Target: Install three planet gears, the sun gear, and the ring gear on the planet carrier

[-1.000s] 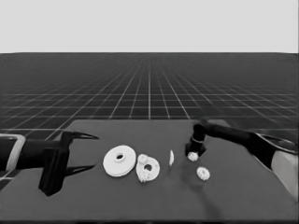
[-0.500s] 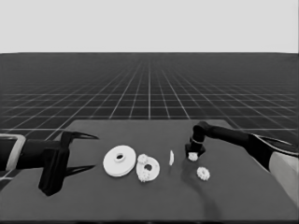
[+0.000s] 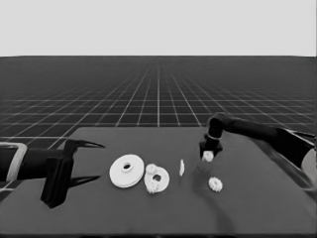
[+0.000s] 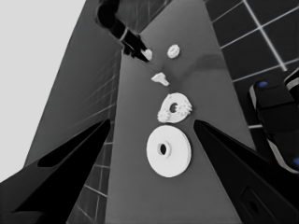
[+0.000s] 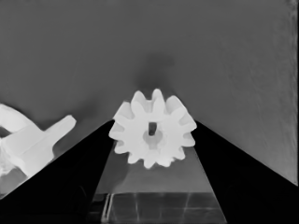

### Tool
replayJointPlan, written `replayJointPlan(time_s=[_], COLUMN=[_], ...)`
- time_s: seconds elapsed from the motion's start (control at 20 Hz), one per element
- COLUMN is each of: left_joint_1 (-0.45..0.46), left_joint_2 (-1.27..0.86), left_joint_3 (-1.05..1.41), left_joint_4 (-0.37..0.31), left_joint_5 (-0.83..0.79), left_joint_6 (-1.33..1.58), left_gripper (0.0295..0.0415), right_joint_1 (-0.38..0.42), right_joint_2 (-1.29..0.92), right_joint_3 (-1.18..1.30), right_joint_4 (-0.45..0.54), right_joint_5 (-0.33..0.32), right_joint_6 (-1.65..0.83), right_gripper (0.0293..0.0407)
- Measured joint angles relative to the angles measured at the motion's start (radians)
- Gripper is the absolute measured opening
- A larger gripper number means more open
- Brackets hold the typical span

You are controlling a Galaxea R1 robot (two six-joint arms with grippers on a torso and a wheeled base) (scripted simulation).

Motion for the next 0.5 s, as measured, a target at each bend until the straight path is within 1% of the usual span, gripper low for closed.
replayJointPlan(time_s=[0.3,0.35,0.4,0.5], left_joint_1=[0.0,0.0,0.0,0.0], left_joint_2=[0.0,0.0,0.0,0.0], left_joint_3=[0.0,0.0,0.0,0.0], left_joint_4=[0.0,0.0,0.0,0.0], left_joint_5=[0.0,0.0,0.0,0.0], left_joint_6=[0.0,0.0,0.0,0.0], left_gripper=[0.0385,0.0385,0.0385,0.0385], right_joint_1=[0.02,0.013,0.007,0.002], right_joint_2=[-0.002,0.043,0.162,0.309], right_joint_3=[0.004,0.195,0.251,0.216], right_joint_4=[0.015,-0.023,-0.037,-0.044], right_joint_5=[-0.015,-0.04,-0.06,-0.075], right_joint_6=[0.001,0.29,0.433,0.52], right_gripper=[0.0312,0.0312,0.0312,0.0312])
